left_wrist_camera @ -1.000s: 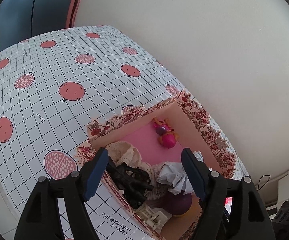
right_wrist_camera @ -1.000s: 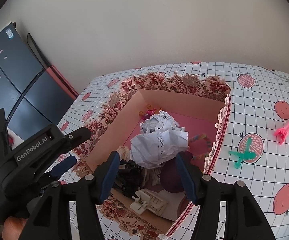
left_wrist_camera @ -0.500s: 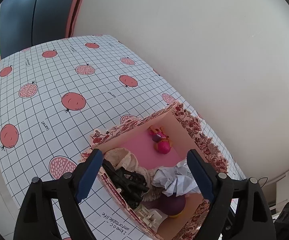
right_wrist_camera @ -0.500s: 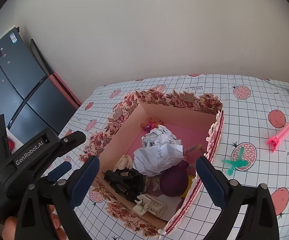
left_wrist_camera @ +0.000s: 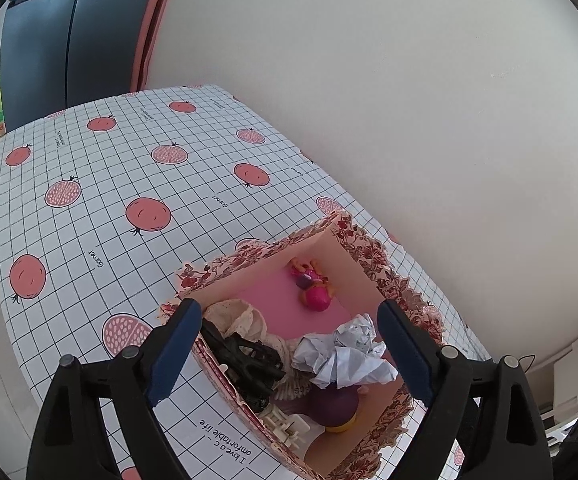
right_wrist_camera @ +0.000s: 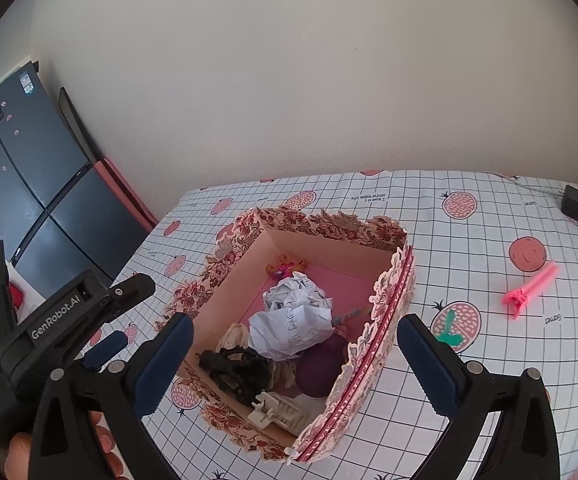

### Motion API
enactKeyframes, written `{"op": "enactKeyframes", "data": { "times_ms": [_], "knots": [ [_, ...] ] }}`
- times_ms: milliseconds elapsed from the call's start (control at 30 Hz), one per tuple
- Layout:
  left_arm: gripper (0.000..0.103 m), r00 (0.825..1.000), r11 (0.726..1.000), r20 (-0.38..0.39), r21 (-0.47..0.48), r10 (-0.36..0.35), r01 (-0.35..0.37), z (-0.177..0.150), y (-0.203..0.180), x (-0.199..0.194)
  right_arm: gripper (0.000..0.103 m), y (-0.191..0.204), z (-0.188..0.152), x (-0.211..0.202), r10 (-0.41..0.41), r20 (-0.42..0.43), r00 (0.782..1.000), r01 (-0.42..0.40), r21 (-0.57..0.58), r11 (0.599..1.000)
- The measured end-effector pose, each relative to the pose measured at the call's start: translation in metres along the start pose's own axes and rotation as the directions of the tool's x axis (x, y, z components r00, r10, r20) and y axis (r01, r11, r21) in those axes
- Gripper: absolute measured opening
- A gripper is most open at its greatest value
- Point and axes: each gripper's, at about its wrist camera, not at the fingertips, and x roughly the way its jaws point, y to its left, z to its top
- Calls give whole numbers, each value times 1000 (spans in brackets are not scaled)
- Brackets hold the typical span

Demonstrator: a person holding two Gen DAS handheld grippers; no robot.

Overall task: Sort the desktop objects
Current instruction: 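Raise both open grippers out of the pink box and move toward the pink clip and green toy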

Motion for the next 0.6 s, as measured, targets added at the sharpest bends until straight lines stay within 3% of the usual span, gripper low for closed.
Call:
{"op": "enactKeyframes", "data": {
  "times_ms": [333, 600],
  "knots": [
    [90, 1000, 999, 10, 44, -25, 25, -11, -30, -13, 103, -37, 14, -45, -58, 57, 997, 55, 45, 997],
    [90, 997, 992, 5, 104, -74, 73, -27, -67, -24, 103, -78, 25, -86, -149, 103, 983, 138, 106, 985]
  ]
}}
